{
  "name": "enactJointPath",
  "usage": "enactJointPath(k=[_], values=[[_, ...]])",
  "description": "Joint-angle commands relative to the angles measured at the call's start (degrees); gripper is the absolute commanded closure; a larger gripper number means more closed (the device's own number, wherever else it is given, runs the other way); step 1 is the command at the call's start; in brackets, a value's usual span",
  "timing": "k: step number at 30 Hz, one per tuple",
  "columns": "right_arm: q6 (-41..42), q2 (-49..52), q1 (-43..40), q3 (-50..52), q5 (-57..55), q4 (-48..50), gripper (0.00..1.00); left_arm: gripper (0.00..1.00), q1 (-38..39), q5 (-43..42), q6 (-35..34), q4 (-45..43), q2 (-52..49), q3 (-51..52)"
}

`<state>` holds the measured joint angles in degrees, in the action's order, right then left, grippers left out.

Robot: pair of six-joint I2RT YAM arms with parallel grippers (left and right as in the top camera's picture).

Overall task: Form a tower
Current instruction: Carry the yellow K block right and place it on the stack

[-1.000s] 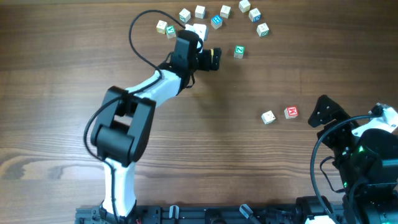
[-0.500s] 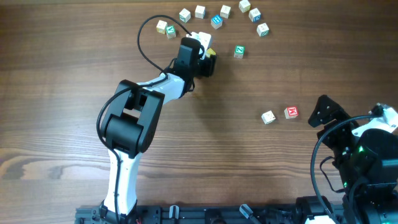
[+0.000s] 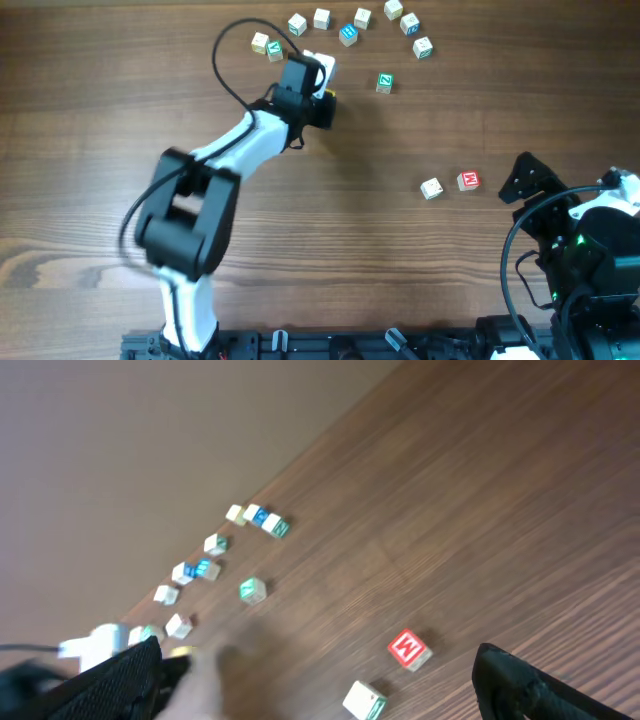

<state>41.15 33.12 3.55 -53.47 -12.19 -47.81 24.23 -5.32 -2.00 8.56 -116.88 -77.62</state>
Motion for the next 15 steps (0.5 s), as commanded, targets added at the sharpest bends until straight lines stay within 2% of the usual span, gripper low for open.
enactJointPath(k=[1,3,6,10,15], values=[[-0.4,-0.3,0.0,-1.8,-2.8,0.1,0.01,0.80,2.8,-1.2,-1.6,5.6,14.9,-0.5],[-0.4,-0.3,0.0,-3.3,-1.5,-0.7,0.01,0.80,5.7,-2.1,-4.4,7.4,19.9,-0.5],[-0.4,-0.3,0.0,-7.1,-0.9,-5.4,0.01,0.80,10.9,-2.1,-4.9,8.0,22.8,-0.5],[-0.7,-0.3,0.0,-16.3,-2.8,-16.7,0.00,0.75,18.7,-2.1,-5.1,8.4,21.0,-0.4],[-1.5,-0.4,0.0,-28.1,-4.8,-27.0,0.00,0.76,23.3,-2.1,-6.5,4.0,16.4,-0.4]])
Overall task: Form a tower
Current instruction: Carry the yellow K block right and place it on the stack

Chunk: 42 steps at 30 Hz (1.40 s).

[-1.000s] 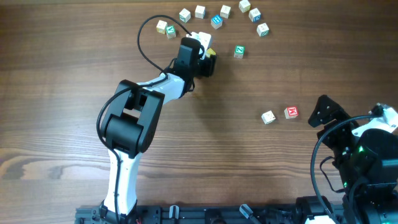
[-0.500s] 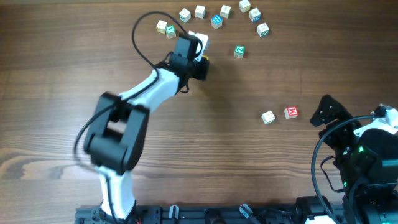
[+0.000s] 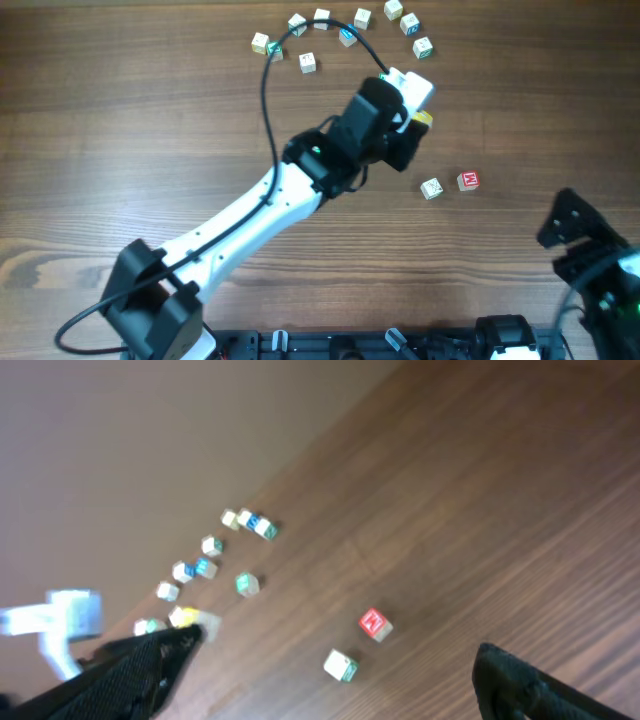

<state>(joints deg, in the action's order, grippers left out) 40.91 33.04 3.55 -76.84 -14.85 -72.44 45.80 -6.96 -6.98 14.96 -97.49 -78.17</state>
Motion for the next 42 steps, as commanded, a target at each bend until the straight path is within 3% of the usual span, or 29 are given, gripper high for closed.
enactJointPath(k=[1,9,14,20,31,42], values=[[-2.6,-0.3,0.0,-5.6,-2.2,-3.2,0.00,0.75,2.5,-0.5,-1.6,-4.0,-4.3,0.1],[-3.4,-0.3,0.0,-6.1,-5.1,-6.4,0.00,0.70,7.5,-0.5,-1.2,-14.1,-15.6,0.1],[-3.4,-0.3,0.0,-6.1,-6.0,-5.9,0.00,0.70,7.8,-0.7,3.2,-17.2,-20.6,0.1],[-1.7,-0.3,0.0,-6.1,-5.9,-5.5,0.01,0.70,8.2,-1.4,10.0,-19.9,-21.5,0.1],[-0.3,-0.3,0.0,-6.1,-5.9,-5.8,0.00,0.70,9.9,-5.7,11.3,-26.8,-24.4,0.1],[-0.2,-0.3,0.0,-6.1,-5.9,-7.7,0.01,0.69,9.9,-8.3,14.3,-27.2,-26.8,0.1]])
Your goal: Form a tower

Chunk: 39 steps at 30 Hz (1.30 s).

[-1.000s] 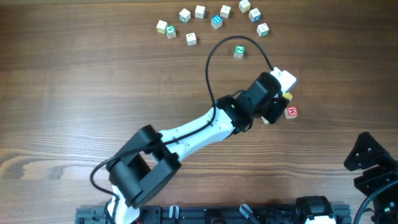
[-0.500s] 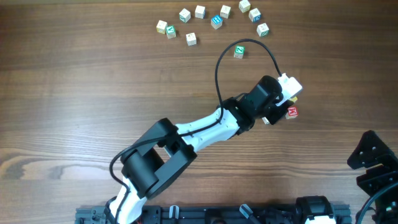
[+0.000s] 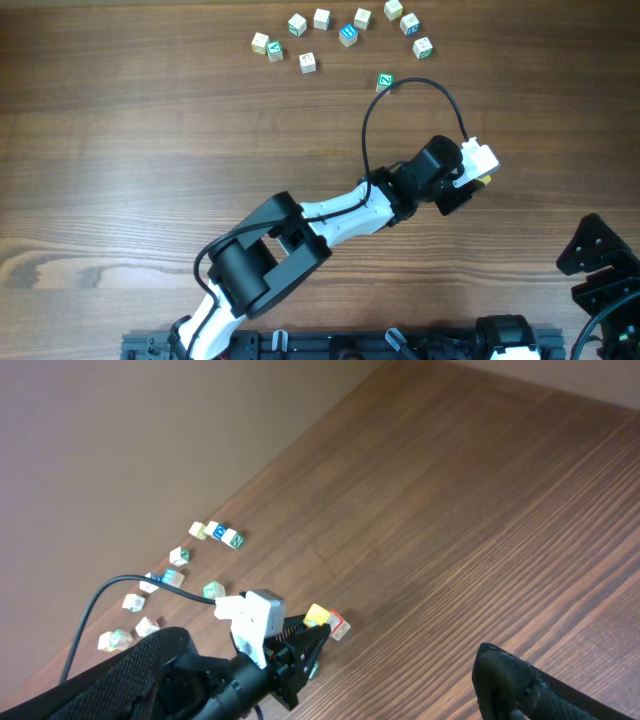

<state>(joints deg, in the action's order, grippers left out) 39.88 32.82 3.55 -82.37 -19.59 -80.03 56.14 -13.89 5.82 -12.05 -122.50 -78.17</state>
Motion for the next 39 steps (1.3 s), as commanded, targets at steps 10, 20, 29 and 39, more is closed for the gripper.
enactJointPath(k=[10,20,29,39], values=[[0.8,0.0,0.0,-0.5,-1.2,0.5,0.00,0.67,-1.5,-1.8,1.5,-3.2,-3.3,0.1],[1.2,0.0,0.0,-0.5,-1.2,1.3,0.01,0.65,-1.6,-3.5,3.0,-5.0,-5.1,0.1],[1.3,0.0,0.0,-0.5,-1.2,2.6,0.01,0.54,-1.5,-4.3,4.5,-5.7,-5.8,0.1],[1.2,0.0,0.0,-0.5,-1.2,2.4,0.01,0.04,-3.3,3.4,4.5,-5.7,-1.1,0.1]])
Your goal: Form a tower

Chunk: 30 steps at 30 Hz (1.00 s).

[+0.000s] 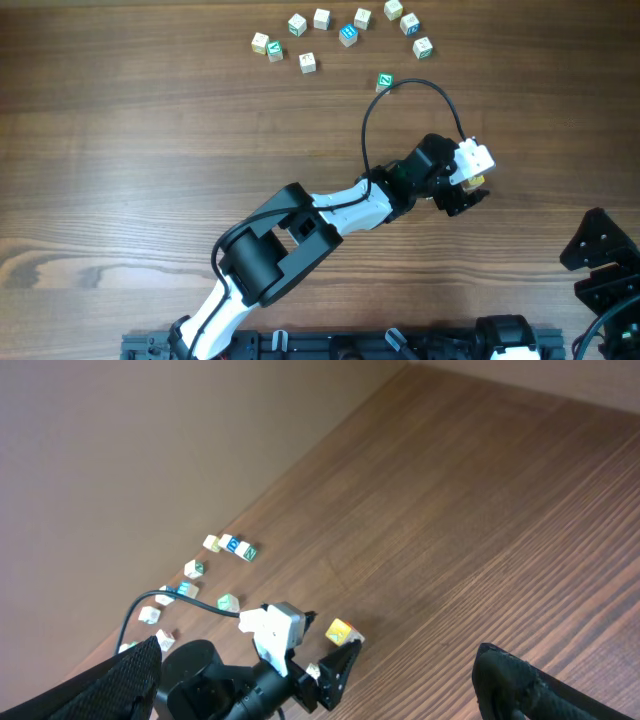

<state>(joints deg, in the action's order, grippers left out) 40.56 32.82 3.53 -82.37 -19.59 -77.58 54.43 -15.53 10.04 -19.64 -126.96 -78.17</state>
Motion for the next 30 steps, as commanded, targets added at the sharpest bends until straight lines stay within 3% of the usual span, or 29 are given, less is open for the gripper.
enactJointPath(k=[1,6,10,24,26,28,30], values=[[0.6,0.0,0.0,-0.5,-1.2,-0.2,0.00,0.02,-2.2,6.4,0.3,4.4,5.2,0.1],[2.2,0.0,0.0,-0.4,-1.0,-1.8,0.01,0.00,-7.0,7.2,0.3,25.9,14.7,0.1],[3.6,0.0,0.0,1.9,-0.7,-1.9,0.01,0.00,-8.4,4.0,0.3,32.9,13.1,0.2],[4.9,0.0,0.0,7.1,0.5,-1.8,0.01,0.00,-4.5,-1.6,0.3,34.7,6.2,0.2],[4.9,0.0,0.0,7.1,0.5,-1.8,0.01,0.16,-3.7,-1.6,0.3,34.5,5.3,0.2],[4.9,0.0,0.0,7.1,0.5,-1.8,0.01,0.40,-3.5,-1.3,0.3,34.5,5.2,0.2],[4.9,0.0,0.0,7.1,0.5,-1.8,0.01,0.44,-3.6,-0.6,0.3,34.5,5.2,0.2]])
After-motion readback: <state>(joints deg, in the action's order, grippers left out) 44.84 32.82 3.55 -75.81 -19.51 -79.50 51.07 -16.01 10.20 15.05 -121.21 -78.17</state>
